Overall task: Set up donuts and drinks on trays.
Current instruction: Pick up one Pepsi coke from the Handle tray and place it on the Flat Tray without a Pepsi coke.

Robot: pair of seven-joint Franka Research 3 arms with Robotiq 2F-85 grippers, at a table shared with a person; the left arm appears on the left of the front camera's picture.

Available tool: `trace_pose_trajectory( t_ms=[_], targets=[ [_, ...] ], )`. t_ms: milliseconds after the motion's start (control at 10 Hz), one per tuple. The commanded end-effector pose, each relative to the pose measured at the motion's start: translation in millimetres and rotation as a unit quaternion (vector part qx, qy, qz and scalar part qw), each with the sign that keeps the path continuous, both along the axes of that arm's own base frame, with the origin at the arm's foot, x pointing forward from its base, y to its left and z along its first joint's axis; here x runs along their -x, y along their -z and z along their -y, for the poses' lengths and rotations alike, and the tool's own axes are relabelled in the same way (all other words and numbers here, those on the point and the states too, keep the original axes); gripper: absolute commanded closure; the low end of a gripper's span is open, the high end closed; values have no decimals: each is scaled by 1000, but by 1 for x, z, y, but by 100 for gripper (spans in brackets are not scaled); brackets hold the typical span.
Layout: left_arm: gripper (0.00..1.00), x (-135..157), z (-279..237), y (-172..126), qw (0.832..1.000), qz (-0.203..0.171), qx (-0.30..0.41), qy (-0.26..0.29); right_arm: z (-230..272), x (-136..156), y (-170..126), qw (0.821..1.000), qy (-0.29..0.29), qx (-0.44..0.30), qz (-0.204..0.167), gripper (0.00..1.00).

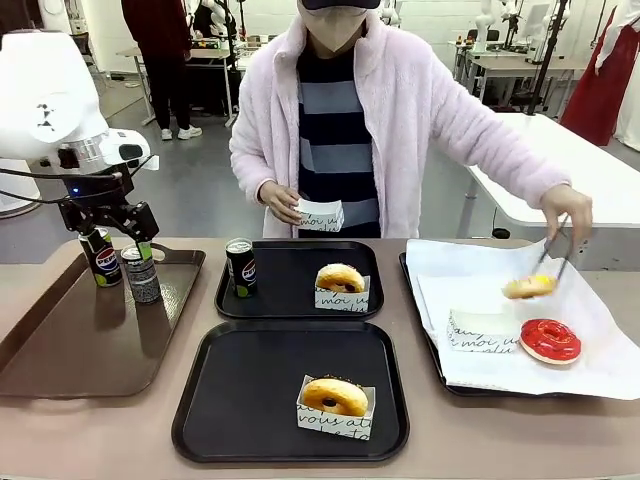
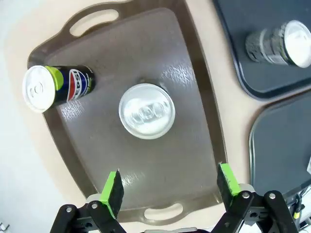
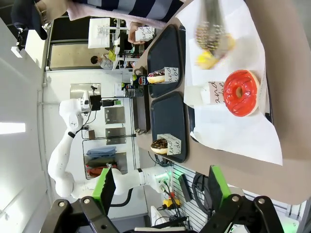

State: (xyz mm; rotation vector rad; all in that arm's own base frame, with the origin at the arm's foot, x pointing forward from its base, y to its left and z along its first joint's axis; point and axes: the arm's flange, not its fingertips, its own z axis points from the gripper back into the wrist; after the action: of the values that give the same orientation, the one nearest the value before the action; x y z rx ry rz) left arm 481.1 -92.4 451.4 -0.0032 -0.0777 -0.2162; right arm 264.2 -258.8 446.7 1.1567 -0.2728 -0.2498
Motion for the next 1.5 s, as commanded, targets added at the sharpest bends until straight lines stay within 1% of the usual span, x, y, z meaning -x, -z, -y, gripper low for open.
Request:
trace_pose_trajectory(
  t_ms=[0, 100, 300, 400, 600, 700, 800, 900, 1000, 1100, 1200, 1300, 1400],
  targets=[
    [0, -14, 9, 2, 999, 6, -6, -33, 0, -1, -2, 1000, 3, -9, 3, 0],
    [0, -30, 12, 4, 999, 5, -10, -42, 0, -1, -2, 1000, 3, -9, 3, 0],
    [0, -41, 8, 19, 995, -6, -9, -94, 0, -1, -2, 1000, 3, -9, 3, 0],
    [0, -57, 9, 24, 995, -13, -11, -100, 0, -1, -2, 1000, 3, -9, 3, 0],
    [0, -60, 5, 37, 993, -17, -16, -116, 0, -1, -2, 1000, 3, -9, 3, 0],
    [0, -70, 5, 43, 993, -21, -18, -111, 0, -1, -2, 1000, 3, -9, 3, 0],
    [0, -66, 2, 53, 992, -28, -18, -119, 0, -1, -2, 1000, 3, -9, 3, 0],
    [0, -70, 1, 58, 992, -37, -21, -120, 0, -1, -2, 1000, 3, -9, 3, 0],
    [0, -70, -1, 60, 992, -45, -21, -118, 0, -1, -2, 1000, 3, -9, 3, 0],
    [0, -64, -3, 61, 991, -52, -15, -120, 0, -1, -2, 1000, 3, -9, 3, 0],
    [0, -65, -2, 58, 992, -55, -12, -115, 0, -1, -2, 1000, 3, -9, 3, 0],
    [58, -61, -2, 57, 992, -53, -6, -111, 0, -1, -2, 1000, 3, -9, 3, 0],
    [59, -61, -1, 55, 993, -53, -7, -107, 0, -1, -2, 1000, 3, -9, 3, 0]
  ],
)
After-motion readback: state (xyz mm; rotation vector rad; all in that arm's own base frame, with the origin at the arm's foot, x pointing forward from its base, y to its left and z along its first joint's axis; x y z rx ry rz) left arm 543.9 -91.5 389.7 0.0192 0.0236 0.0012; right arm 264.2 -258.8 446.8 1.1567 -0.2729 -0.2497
